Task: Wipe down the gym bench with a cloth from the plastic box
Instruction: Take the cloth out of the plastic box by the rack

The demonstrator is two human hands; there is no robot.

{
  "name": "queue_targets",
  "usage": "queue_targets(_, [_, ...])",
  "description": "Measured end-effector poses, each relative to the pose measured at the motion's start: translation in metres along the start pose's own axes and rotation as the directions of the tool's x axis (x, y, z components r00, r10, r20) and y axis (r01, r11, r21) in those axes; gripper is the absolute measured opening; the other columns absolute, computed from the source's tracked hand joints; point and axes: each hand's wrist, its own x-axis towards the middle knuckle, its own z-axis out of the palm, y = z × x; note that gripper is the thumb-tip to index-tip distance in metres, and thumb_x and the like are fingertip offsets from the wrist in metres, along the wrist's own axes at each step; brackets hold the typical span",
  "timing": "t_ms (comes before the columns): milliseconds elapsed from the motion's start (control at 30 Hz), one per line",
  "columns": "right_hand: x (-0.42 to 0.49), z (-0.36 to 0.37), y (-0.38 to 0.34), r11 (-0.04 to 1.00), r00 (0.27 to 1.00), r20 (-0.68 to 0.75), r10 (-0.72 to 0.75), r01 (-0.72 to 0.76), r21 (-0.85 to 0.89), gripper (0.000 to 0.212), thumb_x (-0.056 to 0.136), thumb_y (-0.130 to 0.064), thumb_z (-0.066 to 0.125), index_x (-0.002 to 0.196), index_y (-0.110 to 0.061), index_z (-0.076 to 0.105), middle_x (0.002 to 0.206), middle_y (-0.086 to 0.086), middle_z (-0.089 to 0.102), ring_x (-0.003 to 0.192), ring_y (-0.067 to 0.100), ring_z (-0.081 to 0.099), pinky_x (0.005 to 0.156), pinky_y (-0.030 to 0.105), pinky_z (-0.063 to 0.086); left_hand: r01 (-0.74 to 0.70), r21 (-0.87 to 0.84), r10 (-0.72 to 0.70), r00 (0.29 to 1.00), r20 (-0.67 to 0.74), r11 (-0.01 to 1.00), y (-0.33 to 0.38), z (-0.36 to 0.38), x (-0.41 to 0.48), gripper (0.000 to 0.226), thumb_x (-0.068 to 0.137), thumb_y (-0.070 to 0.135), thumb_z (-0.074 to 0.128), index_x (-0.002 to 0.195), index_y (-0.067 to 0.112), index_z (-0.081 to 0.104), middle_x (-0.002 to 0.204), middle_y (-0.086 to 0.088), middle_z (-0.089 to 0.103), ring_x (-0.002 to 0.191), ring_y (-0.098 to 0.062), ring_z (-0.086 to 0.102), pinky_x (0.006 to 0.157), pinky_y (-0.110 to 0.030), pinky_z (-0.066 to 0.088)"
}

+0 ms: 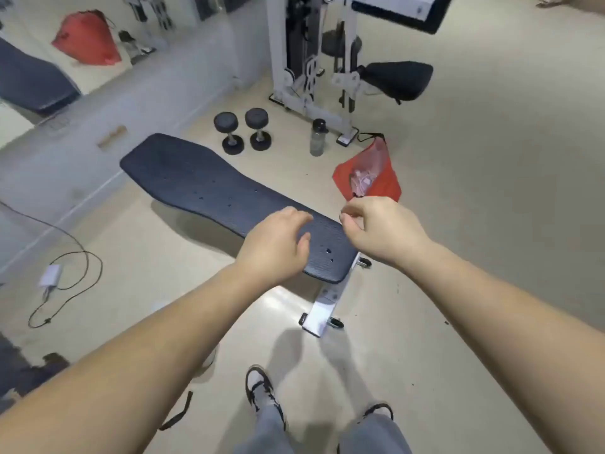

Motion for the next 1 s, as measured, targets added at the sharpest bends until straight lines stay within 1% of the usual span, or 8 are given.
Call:
queue_targets(100, [-0.049,-0.008,0.097,0.951,0.975,-0.049,0.218,-0.2,0.237,0.02,0.096,-0.028,0.056,0.086,-0.024,0.074,0.086,-0.006,0.075,0.088,0.025,0.068,0.075,0.034,0.053,-0.067,-0.062,0.073,0.994,0.085,0.996,0.079,0.059,0.011,0.029,0.093,0.024,0.055,0.119,0.02,0.064,0.11,0.0,0.066,0.101,-0.025,0.064,0.083,-0.042,0.054])
queue_targets(200, [-0.114,-0.021,0.207,0.771,0.861,-0.039,0.508,-0.433,0.467,0.038,0.094,-0.027,0.055,0.057,-0.027,0.055,0.051,-0.01,0.051,0.057,0.015,0.049,0.06,0.032,0.041,-0.116,-0.125,0.138,0.973,0.184,0.985,0.174,0.123,0.021,0.029,0.092,0.021,0.055,0.118,0.022,0.067,0.109,0.004,0.069,0.098,-0.018,0.065,0.083,-0.038,0.054])
queue_targets(367, [-0.237,-0.055,0.363,0.475,0.623,-0.01,0.782,-0.586,0.656,0.037,0.087,-0.038,0.051,0.074,-0.006,0.065,0.072,0.017,0.069,0.067,0.031,0.058,0.067,0.04,0.053,-0.314,-0.237,0.381,0.859,0.342,0.92,0.334,0.225,0.04,0.03,0.093,0.022,0.056,0.122,0.019,0.067,0.11,0.003,0.071,0.091,-0.013,0.067,0.087,-0.031,0.053])
queue_targets(467, [-0.291,-0.077,0.426,0.321,0.478,-0.011,0.879,-0.574,0.754,0.037,0.086,-0.033,0.052,0.074,0.002,0.058,0.066,0.01,0.055,0.068,0.017,0.049,0.066,0.035,0.042,-0.394,-0.305,0.495,0.743,0.45,0.867,0.415,0.267,0.053,0.031,0.093,0.025,0.056,0.122,0.02,0.067,0.107,0.005,0.071,0.087,-0.01,0.065,0.086,-0.03,0.054])
queue_targets(567, [-0.321,-0.094,0.476,0.202,0.378,0.013,0.926,-0.523,0.828,0.031,0.092,-0.016,0.052,0.082,0.011,0.06,0.067,0.02,0.049,0.069,0.016,0.048,0.07,0.034,0.038,-0.462,-0.338,0.572,0.639,0.514,0.82,0.479,0.305,0.076,0.031,0.094,0.025,0.057,0.123,0.019,0.066,0.107,0.005,0.071,0.09,-0.011,0.065,0.086,-0.031,0.054])
queue_targets(667, [-0.33,-0.098,0.516,0.116,0.298,0.042,0.954,-0.492,0.863,0.031,0.097,-0.014,0.052,0.084,0.013,0.061,0.071,0.011,0.055,0.069,0.017,0.049,0.068,0.033,0.039,-0.497,-0.343,0.599,0.576,0.556,0.797,0.527,0.334,0.105,0.031,0.093,0.024,0.059,0.122,0.018,0.067,0.106,0.002,0.072,0.091,-0.016,0.066,0.086,-0.031,0.054])
queue_targets(833, [-0.311,-0.122,0.604,0.012,0.183,0.071,0.981,-0.418,0.908,0.034,0.097,-0.016,0.054,0.084,0.015,0.058,0.072,0.011,0.058,0.067,0.018,0.052,0.066,0.032,0.04,-0.597,-0.353,0.662,0.444,0.604,0.721,0.61,0.39,0.188,0.029,0.093,0.024,0.058,0.12,0.018,0.068,0.107,0.003,0.073,0.095,-0.017,0.067,0.086,-0.031,0.054])
queue_targets(1000, [-0.28,-0.178,0.695,-0.135,-0.009,0.137,0.991,-0.245,0.96,0.028,0.098,-0.023,0.057,0.09,0.001,0.07,0.092,0.017,0.076,0.076,0.02,0.068,0.072,0.035,0.05,-0.614,-0.41,0.695,0.341,0.634,0.675,0.696,0.425,0.278,0.026,0.096,0.023,0.053,0.117,0.021,0.068,0.095,0.009,0.071,0.085,-0.012,0.064,0.083,-0.031,0.053])
